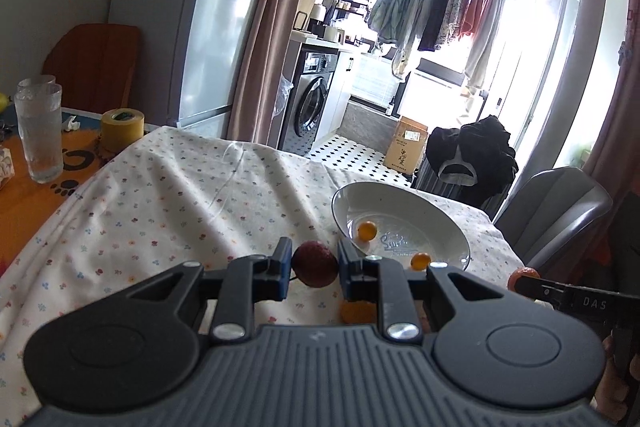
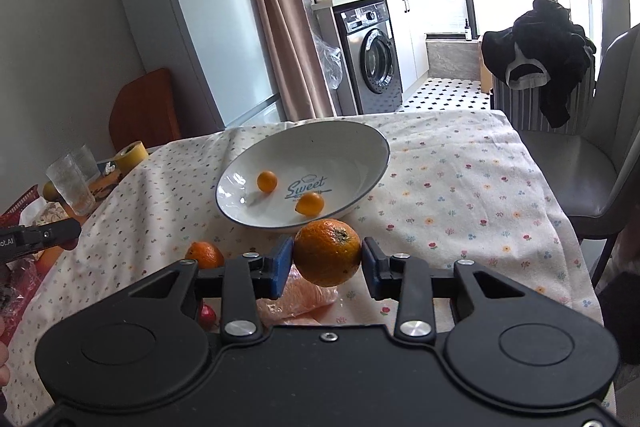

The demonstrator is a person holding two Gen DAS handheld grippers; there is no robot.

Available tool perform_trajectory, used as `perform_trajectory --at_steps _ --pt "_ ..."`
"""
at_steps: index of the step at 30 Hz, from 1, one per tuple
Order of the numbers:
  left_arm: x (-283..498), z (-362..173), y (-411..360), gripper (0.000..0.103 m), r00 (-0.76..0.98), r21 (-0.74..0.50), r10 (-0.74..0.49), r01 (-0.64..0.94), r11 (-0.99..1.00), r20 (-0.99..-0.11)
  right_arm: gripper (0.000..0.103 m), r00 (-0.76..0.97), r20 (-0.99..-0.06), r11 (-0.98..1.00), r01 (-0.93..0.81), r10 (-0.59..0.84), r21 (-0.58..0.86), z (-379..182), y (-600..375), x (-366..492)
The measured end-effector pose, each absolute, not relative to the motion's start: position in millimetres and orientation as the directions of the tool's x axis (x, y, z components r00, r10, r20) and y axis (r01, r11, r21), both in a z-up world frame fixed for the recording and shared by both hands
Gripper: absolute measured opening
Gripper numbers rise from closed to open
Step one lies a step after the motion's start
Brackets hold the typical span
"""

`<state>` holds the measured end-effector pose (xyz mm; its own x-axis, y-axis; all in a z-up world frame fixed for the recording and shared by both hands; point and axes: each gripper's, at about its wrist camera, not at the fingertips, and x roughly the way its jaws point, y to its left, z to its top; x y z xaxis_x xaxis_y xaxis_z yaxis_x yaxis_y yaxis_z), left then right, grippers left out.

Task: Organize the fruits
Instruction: 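Carry both fruits over the bowl and open the left tool to drop the plum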

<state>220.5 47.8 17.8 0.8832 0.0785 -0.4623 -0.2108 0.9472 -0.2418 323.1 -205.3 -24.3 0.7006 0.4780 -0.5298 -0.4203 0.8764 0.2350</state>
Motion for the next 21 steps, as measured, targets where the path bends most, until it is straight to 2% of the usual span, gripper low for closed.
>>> perform_trajectory --at_steps 8,21 --pt "249.2 32.8 35.4 0.022 0.888 -0.221 0.061 -0.179 0.959 -0.455 0.035 0.718 -0.488 0.867 -0.441 0.497 0.234 -4.2 -201.0 324.8" --pt "292.9 29.5 15.6 0.022 0.870 -0.206 0.023 -0.142 0.968 -0.493 0.035 0.722 -0.452 0.850 -0.478 0.524 0.222 12.0 -182.2 340.8"
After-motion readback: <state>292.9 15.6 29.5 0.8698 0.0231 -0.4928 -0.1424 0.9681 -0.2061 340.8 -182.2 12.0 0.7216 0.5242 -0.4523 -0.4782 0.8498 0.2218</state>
